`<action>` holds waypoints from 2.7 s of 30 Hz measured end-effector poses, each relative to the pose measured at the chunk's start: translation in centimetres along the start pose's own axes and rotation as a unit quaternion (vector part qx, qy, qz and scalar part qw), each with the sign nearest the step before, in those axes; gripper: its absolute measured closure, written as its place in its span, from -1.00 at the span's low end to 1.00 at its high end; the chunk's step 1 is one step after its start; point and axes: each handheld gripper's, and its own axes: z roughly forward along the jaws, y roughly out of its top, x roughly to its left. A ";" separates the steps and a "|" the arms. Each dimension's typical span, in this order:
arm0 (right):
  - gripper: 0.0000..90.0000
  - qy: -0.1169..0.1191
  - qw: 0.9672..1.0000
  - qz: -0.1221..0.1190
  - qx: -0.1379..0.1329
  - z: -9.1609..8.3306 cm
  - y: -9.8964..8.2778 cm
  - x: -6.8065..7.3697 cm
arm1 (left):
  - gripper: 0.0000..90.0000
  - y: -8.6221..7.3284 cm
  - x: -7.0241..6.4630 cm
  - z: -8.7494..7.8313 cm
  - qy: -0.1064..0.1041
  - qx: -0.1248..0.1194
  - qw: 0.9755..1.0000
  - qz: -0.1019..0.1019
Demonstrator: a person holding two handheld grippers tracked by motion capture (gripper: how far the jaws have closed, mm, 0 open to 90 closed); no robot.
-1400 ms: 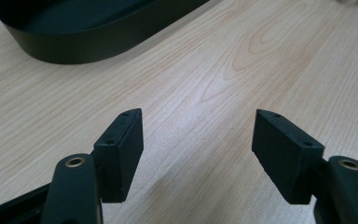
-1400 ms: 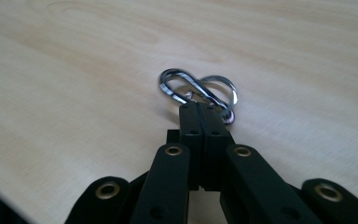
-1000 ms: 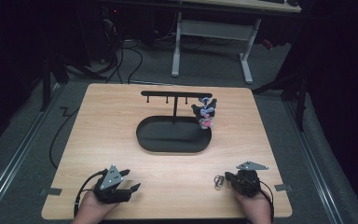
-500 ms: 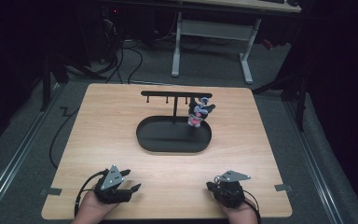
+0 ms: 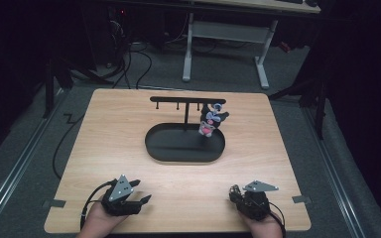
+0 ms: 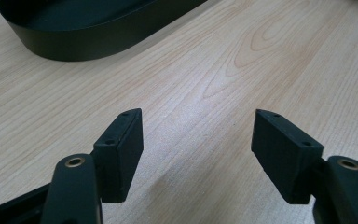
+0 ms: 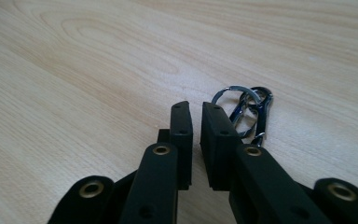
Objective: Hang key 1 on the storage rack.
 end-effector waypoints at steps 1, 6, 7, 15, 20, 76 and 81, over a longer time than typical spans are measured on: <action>0.78 0.002 1.000 0.004 -0.003 -0.3 0.1 0.0 | -0.23 0.0 0.0 0.0 0.000 0.000 1.000 -0.001; 0.64 -0.013 1.000 0.011 0.004 -1.8 0.4 -1.7 | -0.23 -0.1 0.2 0.0 0.001 0.000 1.000 -0.005; 0.63 -0.015 1.000 0.017 0.011 -2.0 0.4 -2.1 | -0.23 -0.1 0.2 0.0 0.001 -0.001 1.000 -0.005; 0.55 -0.027 0.995 0.026 0.097 -2.8 0.8 -4.3 | -0.23 -0.1 0.3 -0.1 0.001 0.001 1.000 -0.004; 0.51 -0.037 0.988 0.009 0.148 -2.5 1.6 -4.5 | -0.23 -0.1 0.3 0.0 0.000 0.001 1.000 -0.002; 0.57 -0.018 0.971 -0.033 0.236 1.5 5.5 -1.7 | -0.23 -0.1 0.4 0.1 0.003 0.009 1.000 0.002; 0.90 -0.023 0.972 -0.038 0.231 1.2 5.5 -1.7 | -0.23 -0.1 0.4 0.1 0.004 0.008 1.000 0.002</action>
